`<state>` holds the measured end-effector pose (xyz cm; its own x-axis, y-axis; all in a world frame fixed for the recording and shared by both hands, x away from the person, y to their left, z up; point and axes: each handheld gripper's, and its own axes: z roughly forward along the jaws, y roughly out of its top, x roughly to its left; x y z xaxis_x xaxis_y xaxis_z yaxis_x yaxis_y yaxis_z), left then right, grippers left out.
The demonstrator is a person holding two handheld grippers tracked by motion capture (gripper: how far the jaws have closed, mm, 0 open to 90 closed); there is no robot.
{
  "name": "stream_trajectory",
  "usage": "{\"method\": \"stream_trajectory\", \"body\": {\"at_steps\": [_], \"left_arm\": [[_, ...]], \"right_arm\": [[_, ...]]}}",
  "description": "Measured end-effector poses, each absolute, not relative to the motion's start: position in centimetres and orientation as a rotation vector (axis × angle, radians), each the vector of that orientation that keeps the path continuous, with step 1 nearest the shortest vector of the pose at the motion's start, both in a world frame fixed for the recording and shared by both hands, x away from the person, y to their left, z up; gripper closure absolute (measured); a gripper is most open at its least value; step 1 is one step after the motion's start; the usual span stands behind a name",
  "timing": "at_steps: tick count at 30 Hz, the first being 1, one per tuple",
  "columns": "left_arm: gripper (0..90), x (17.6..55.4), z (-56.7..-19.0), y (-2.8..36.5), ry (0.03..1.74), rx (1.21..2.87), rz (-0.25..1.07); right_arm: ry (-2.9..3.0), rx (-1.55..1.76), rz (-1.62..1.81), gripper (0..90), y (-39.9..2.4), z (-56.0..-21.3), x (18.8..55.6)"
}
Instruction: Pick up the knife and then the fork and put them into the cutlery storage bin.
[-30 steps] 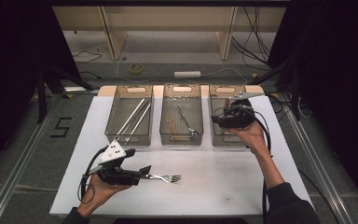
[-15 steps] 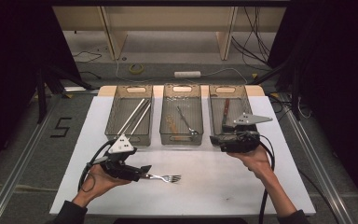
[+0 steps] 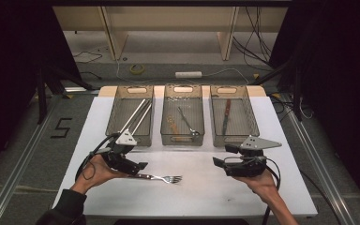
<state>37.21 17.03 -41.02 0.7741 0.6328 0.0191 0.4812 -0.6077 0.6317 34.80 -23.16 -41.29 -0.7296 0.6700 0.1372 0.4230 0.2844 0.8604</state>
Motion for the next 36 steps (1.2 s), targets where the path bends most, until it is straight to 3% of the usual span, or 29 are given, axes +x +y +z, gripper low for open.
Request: {"method": "stream_trajectory", "body": {"at_steps": [17, 36], "left_arm": [[30.5, 37.5, -43.7, 16.5, 0.763, 2.601, 0.239], [49.5, 37.7, -45.5, 15.7, 0.712, 2.749, 0.15]], "right_arm": [[2.355, 0.994, 1.416, 28.9, -22.5, -42.4, 32.8], [2.373, 0.985, 1.425, 28.7, -22.3, -42.6, 32.0]]}}
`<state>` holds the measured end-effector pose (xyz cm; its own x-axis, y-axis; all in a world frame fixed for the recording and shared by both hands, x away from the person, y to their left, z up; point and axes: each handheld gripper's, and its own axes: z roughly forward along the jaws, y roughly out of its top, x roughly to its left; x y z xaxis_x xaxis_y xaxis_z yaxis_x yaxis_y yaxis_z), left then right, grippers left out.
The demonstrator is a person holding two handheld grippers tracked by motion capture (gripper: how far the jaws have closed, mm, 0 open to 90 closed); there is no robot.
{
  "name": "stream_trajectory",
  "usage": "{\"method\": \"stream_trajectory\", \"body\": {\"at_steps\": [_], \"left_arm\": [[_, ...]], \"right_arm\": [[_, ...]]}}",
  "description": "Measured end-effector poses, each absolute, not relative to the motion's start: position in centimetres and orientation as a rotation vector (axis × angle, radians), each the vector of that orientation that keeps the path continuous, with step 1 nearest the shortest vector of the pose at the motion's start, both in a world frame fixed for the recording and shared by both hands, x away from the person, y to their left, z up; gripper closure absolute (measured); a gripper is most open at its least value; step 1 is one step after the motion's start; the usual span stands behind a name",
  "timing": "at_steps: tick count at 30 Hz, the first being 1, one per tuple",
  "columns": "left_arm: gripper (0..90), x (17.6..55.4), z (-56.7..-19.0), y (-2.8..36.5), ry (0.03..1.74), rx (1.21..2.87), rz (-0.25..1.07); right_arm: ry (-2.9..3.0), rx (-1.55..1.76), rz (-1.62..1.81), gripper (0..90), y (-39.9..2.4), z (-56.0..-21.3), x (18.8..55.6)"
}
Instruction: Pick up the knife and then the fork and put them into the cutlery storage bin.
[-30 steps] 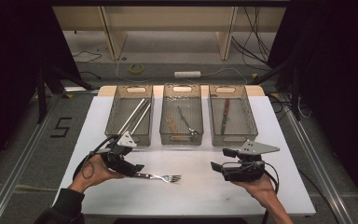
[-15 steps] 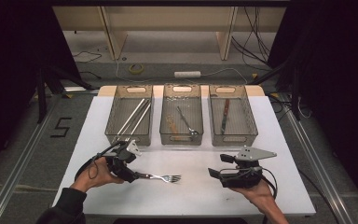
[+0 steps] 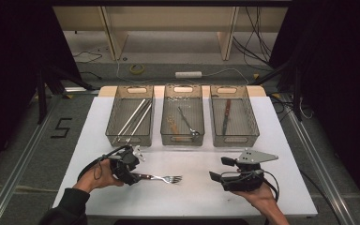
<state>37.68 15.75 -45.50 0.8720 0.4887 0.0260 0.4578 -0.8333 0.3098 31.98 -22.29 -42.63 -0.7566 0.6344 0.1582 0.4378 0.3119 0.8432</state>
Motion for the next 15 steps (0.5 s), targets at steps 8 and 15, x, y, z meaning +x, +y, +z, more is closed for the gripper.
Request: {"method": "stream_trajectory", "body": {"at_steps": [8, 15], "left_arm": [[55.5, 37.81, -46.0, 15.49, 0.691, 2.783, 0.132], [60.1, 37.69, -46.34, 15.14, 0.678, 2.804, 0.124]], "right_arm": [[2.379, 0.984, 1.416, 28.7, -22.2, -42.7, 31.98], [2.381, 0.981, 1.414, 28.7, -22.14, -42.71, 31.99]]}}
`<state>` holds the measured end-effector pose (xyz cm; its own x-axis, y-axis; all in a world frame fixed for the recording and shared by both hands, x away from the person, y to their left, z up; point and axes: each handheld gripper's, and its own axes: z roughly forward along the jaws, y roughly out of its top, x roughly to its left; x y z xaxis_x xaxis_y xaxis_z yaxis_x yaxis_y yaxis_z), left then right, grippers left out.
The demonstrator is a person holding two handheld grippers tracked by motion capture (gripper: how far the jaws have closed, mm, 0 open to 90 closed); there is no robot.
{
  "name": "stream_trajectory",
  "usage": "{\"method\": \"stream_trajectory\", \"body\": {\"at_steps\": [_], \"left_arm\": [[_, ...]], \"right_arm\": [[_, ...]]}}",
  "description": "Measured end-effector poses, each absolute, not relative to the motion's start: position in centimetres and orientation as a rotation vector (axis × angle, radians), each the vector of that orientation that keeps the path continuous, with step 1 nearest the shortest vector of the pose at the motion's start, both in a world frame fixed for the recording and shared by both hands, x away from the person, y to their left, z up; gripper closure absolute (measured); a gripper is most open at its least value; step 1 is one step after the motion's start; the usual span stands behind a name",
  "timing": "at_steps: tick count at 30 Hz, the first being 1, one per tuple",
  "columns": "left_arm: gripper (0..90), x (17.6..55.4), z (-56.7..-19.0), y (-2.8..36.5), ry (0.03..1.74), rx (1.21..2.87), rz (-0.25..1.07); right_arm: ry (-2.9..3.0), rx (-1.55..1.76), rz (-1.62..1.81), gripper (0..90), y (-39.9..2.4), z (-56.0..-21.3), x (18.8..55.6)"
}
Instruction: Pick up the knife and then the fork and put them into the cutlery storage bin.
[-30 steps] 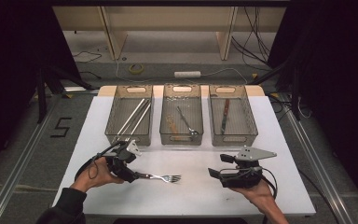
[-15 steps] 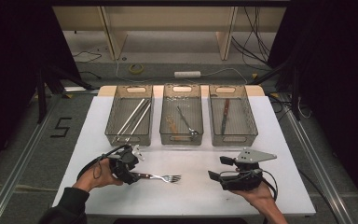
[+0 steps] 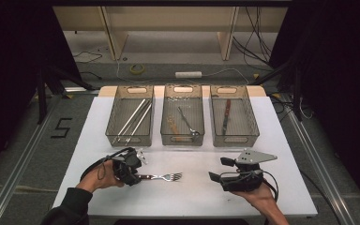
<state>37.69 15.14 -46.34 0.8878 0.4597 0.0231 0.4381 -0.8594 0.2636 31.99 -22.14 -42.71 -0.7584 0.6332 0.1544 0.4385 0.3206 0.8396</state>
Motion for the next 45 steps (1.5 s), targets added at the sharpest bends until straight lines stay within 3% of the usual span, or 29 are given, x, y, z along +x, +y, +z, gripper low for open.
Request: {"method": "stream_trajectory", "body": {"at_steps": [14, 24, 34, 45], "left_arm": [[74.3, 37.5, -46.2, 14.7, 0.609, 2.85, 0.093], [75.5, 37.5, -46.2, 14.9, 0.643, 2.827, 0.089], [75.6, 37.1, -44.5, 14.2, 0.734, 2.726, 0.002], [75.6, 35.9, -43.0, 11.8, 0.674, 2.695, -0.07]], "right_arm": [[2.384, 0.974, 1.412, 29.3, -22.1, -42.7, 32.0], [2.388, 0.97, 1.412, 29.3, -22.0, -42.7, 32.0], [2.397, 0.935, 1.426, 29.3, -21.6, -42.5, 31.8], [2.44, 0.715, 1.406, 29.2, -18.4, -42.2, 30.3]]}}
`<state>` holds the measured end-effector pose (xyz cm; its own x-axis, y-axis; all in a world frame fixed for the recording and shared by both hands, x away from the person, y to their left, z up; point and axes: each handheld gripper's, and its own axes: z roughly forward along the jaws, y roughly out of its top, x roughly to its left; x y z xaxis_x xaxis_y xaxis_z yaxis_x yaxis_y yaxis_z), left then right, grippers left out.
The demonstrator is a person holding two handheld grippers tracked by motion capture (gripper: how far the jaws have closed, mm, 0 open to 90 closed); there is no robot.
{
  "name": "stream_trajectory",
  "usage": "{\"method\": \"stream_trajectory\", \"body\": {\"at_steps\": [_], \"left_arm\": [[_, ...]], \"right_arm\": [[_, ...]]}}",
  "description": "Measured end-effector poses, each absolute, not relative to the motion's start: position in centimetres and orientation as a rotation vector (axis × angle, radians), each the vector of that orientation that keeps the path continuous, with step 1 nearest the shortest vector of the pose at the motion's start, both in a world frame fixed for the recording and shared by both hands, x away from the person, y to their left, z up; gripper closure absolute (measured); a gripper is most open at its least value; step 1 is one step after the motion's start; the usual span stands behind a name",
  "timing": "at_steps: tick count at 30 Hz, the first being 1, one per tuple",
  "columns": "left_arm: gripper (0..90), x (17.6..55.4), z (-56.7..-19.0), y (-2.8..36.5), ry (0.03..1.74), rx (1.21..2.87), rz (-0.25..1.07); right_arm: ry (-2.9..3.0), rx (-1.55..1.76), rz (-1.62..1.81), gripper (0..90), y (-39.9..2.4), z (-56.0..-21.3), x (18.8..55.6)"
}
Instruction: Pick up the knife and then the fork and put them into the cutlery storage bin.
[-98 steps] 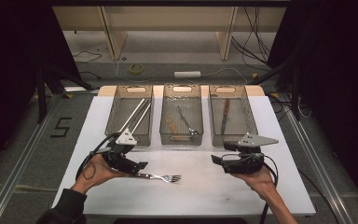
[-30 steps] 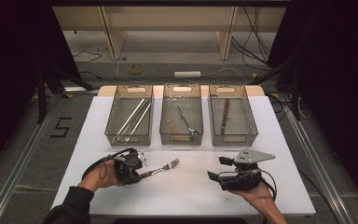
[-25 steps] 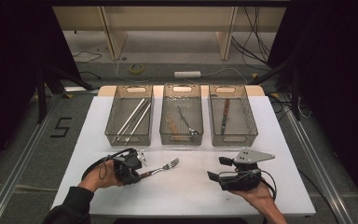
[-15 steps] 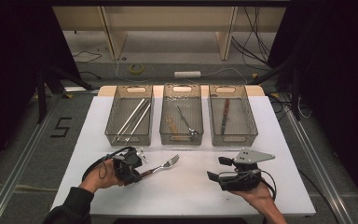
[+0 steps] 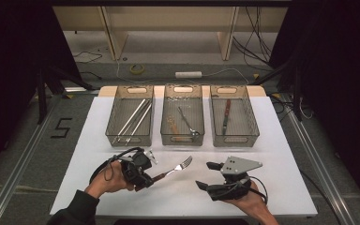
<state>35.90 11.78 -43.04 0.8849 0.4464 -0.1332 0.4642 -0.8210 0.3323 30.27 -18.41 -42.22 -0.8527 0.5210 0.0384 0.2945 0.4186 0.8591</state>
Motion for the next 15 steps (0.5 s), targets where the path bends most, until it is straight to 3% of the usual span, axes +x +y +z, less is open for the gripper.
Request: {"method": "stream_trajectory", "body": {"at_steps": [15], "left_arm": [[75.6, 34.7, -41.9, 7.9, 0.54, 2.743, -0.146]], "right_arm": [[2.536, 0.397, 1.212, 29.3, -13.9, -43.1, 28.8]]}}
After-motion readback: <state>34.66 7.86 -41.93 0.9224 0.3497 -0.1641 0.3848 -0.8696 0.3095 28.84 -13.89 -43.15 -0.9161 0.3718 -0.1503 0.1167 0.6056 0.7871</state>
